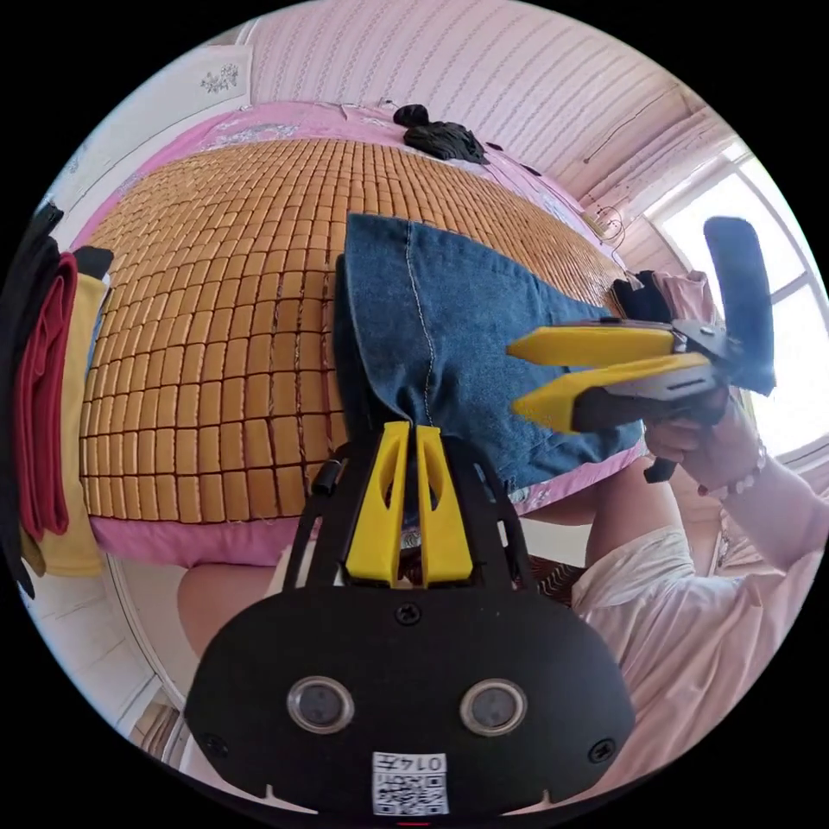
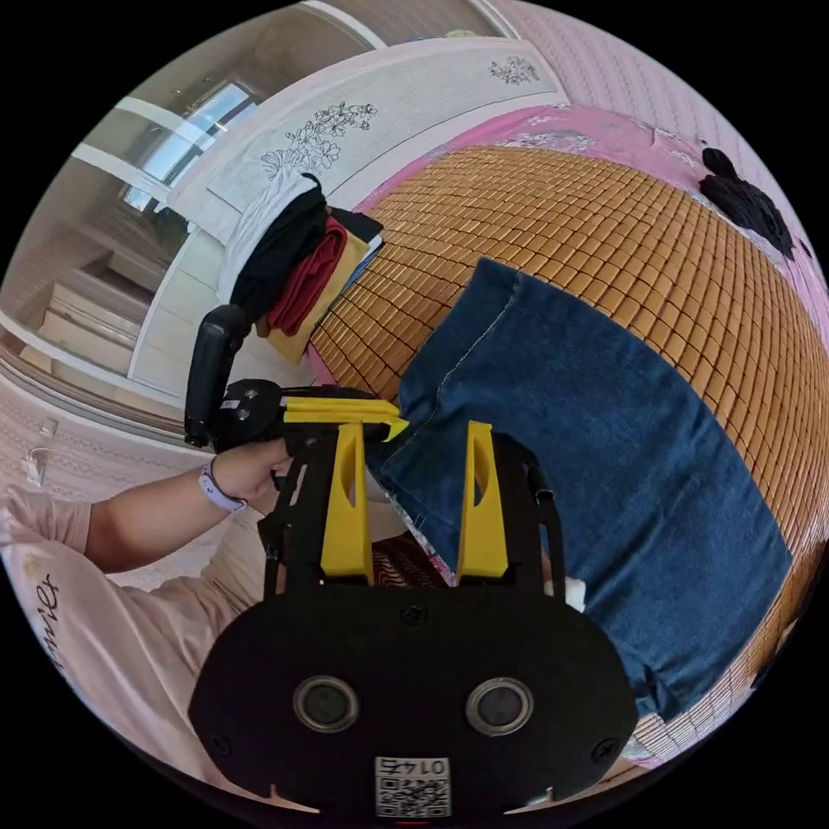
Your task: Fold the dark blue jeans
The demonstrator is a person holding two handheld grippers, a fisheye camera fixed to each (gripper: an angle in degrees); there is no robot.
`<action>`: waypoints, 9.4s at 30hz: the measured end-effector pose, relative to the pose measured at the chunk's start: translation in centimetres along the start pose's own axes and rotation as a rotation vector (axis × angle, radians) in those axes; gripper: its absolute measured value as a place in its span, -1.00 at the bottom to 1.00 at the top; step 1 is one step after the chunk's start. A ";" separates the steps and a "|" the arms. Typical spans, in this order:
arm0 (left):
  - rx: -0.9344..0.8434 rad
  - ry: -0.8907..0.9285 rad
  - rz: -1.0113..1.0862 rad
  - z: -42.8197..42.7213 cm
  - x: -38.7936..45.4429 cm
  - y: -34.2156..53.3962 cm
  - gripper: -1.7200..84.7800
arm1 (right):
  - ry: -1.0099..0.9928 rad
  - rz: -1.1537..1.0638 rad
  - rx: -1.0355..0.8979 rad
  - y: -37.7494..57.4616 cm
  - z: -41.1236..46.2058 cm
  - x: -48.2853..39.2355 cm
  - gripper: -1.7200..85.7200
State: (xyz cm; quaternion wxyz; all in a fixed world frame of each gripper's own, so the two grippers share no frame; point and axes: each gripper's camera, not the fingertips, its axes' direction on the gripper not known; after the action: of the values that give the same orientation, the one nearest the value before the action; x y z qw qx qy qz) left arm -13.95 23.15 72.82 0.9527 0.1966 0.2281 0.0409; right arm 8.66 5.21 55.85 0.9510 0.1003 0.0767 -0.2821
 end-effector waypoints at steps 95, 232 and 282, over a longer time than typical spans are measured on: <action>0.380 -0.088 0.236 -30.0 0.7 -2.8 -0.98 | 0.960 0.753 0.759 47.6 -49.2 11.7 -0.88; -0.194 -0.177 0.260 0.9 9.5 -12.6 -0.85 | 0.612 0.886 0.497 38.6 -26.7 24.6 -0.96; -0.154 -0.002 0.342 -1.4 13.9 -3.4 -0.82 | 0.245 1.198 0.829 65.6 -29.9 20.4 -0.91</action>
State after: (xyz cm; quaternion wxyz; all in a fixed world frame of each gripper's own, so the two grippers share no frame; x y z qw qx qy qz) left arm -2.23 22.85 64.49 0.9443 0.1589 0.1868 0.2192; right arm 59.15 55.42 32.46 0.8106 0.5070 0.0017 0.2931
